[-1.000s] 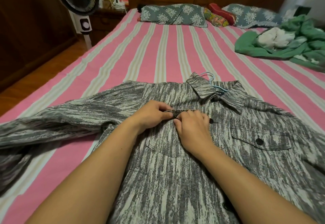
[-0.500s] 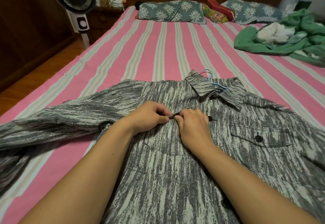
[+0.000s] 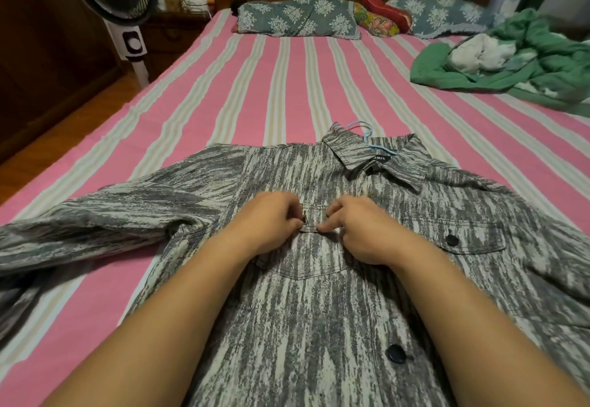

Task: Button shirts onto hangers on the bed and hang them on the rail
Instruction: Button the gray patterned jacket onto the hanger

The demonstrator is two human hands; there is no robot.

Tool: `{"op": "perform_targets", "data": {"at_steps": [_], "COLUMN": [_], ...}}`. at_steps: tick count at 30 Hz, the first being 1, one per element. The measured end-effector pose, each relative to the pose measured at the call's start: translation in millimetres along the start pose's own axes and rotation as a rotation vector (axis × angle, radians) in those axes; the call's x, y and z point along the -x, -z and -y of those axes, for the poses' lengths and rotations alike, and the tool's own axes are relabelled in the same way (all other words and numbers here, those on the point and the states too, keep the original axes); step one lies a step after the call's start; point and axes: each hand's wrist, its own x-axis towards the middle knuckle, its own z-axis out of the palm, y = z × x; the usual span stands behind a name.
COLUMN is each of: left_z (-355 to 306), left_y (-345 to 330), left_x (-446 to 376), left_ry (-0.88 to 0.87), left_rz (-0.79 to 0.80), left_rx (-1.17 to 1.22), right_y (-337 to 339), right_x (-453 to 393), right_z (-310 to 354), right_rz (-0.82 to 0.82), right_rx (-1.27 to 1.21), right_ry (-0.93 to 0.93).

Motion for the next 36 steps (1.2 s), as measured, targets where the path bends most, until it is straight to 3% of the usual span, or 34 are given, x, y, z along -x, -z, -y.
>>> {"op": "perform_targets", "data": {"at_steps": [9, 14, 22, 30, 36], "left_z": [-7, -2, -6, -6, -12], "left_y": [-11, -17, -23, -25, -22], "left_x": [-8, -11, -15, -11, -15], "left_ry": [0.055, -0.02, 0.042, -0.062, -0.095], "left_rz": [-0.099, -0.082, -0.112, -0.155, -0.13], "left_rx": [-0.002, -0.029, -0.081, -0.17, -0.244], "right_y": [-8, -9, -12, -7, -8], "right_x": [-11, -9, -20, -18, -15], "right_z": [7, 9, 14, 10, 5], "right_rz": [-0.268, -0.115, -0.183, -0.107, -0.145], "right_rx": [-0.049, 0.032, 0.018, -0.03, -0.116], "right_ry": [-0.109, -0.051, 0.013, -0.02, -0.015]}}
